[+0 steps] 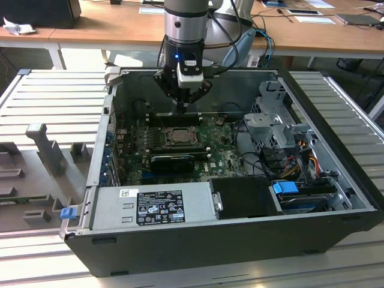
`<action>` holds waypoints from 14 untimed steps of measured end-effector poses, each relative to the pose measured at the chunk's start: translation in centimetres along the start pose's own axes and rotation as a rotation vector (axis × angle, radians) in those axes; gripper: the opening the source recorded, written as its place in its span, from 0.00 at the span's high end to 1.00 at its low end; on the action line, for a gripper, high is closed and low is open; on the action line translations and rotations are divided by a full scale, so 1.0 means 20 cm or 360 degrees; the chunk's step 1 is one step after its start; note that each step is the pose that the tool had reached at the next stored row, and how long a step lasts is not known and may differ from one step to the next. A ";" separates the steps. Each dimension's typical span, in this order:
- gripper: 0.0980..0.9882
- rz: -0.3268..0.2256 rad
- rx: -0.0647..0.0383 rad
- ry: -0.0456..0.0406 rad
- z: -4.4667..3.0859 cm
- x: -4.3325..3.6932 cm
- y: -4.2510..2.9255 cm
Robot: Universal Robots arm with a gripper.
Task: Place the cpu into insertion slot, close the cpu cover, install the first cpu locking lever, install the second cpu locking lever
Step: 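Install the first cpu locking lever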
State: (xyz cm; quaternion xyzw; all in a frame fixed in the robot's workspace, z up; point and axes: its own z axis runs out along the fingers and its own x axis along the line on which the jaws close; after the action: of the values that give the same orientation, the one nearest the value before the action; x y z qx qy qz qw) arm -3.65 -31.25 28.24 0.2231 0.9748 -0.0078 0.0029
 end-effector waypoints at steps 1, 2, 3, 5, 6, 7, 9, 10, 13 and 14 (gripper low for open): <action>0.99 -0.0016 0.0000 0.0000 0.000 0.000 0.000; 0.99 -0.0029 0.0000 -0.0001 0.000 0.000 0.000; 0.99 -0.0052 -0.0001 -0.0001 0.000 0.000 0.000; 0.99 -0.0088 -0.0001 -0.0001 0.000 0.000 0.000; 0.99 -0.0112 -0.0001 -0.0002 0.000 0.000 0.000; 0.99 -0.0151 -0.0001 -0.0002 0.001 0.000 0.000; 0.99 -0.0222 -0.0002 -0.0003 0.001 0.000 0.000; 0.99 -0.0267 -0.0002 -0.0004 0.001 0.000 0.000; 0.99 -0.0373 -0.0003 -0.0005 0.002 0.000 0.000; 0.99 -0.0405 -0.0004 -0.0006 0.003 0.000 0.000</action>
State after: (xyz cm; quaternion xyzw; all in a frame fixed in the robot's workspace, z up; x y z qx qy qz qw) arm -3.65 -31.26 28.19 0.0976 0.9952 -0.0074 0.0039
